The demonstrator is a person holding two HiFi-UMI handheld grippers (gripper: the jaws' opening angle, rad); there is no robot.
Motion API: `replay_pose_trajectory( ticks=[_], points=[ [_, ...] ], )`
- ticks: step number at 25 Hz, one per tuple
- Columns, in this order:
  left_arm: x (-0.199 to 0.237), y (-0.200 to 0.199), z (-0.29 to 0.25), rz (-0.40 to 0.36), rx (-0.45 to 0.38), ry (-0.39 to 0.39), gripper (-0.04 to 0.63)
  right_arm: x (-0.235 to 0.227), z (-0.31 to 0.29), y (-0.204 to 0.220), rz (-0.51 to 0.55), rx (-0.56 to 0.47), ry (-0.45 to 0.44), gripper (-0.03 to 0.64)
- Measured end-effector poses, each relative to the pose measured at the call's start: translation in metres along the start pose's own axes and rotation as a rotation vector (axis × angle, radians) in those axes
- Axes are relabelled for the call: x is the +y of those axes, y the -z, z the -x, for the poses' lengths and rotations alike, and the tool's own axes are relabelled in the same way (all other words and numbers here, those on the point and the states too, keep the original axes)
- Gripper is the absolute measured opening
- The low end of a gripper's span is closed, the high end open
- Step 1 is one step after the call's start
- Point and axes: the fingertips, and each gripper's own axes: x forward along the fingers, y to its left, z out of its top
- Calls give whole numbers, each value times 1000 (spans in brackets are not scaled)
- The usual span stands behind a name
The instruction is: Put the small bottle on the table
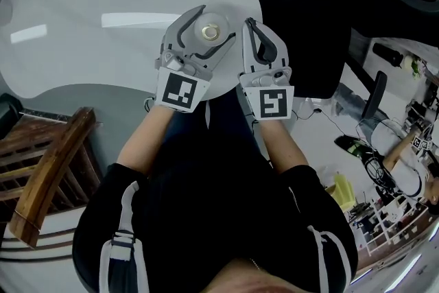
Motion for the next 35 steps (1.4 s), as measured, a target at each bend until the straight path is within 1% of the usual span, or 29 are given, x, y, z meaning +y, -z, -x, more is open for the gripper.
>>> replay_pose_trajectory(
  ticks=[5, 8, 10, 15, 20, 25, 35],
  points=[
    [2, 15, -7, -13, 20, 9, 333, 1, -6, 9, -1, 20, 1, 21],
    [2, 25, -12, -47, 52, 19, 334, -1, -7, 15, -8, 37, 2, 21],
    [3, 30, -14, -55, 63, 21, 334, 0, -10, 18, -15, 40, 1, 21],
    [1, 36, -20, -55, 80, 25, 334, 2, -9, 26, -28, 67, -6, 21],
    [5, 41, -19, -56, 96, 23, 334, 6, -12, 25, -28, 74, -7, 21],
    [5, 47, -23, -79, 114, 13, 334, 5, -10, 26, -29, 70, -3, 21],
    [5, 61, -26, -75, 154, 6, 334, 4, -6, 29, -39, 78, 11, 21]
  ],
)
